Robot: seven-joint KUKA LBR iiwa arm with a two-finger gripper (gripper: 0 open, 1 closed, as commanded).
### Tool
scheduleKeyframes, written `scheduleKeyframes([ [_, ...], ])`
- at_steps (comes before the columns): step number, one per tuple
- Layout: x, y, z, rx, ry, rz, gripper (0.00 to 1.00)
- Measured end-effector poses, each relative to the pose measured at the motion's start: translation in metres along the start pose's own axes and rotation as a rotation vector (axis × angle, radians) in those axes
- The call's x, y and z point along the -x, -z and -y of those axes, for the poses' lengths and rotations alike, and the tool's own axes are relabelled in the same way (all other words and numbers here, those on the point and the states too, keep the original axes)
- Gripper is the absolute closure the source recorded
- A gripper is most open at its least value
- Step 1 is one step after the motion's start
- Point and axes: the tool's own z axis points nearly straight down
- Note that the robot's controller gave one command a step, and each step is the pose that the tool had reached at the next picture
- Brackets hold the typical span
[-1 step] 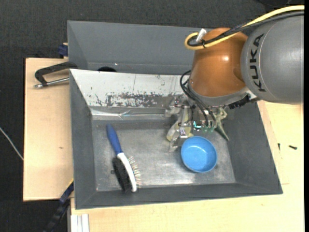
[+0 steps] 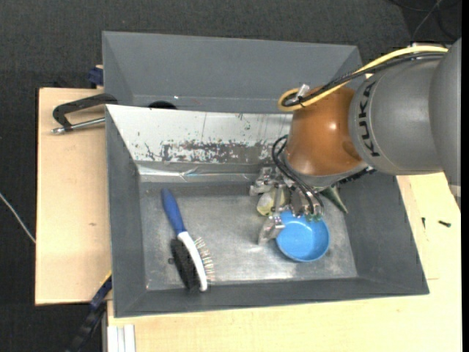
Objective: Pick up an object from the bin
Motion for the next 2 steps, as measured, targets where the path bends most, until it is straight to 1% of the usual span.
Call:
scheduleKeyframes([
  [1,0.0073,-0.0095,0.0452,0.008,-0.166,-0.003,0.0],
  [2,0.0084,-0.0059,0.0485,0.003,-0.169,-0.004,1.0],
])
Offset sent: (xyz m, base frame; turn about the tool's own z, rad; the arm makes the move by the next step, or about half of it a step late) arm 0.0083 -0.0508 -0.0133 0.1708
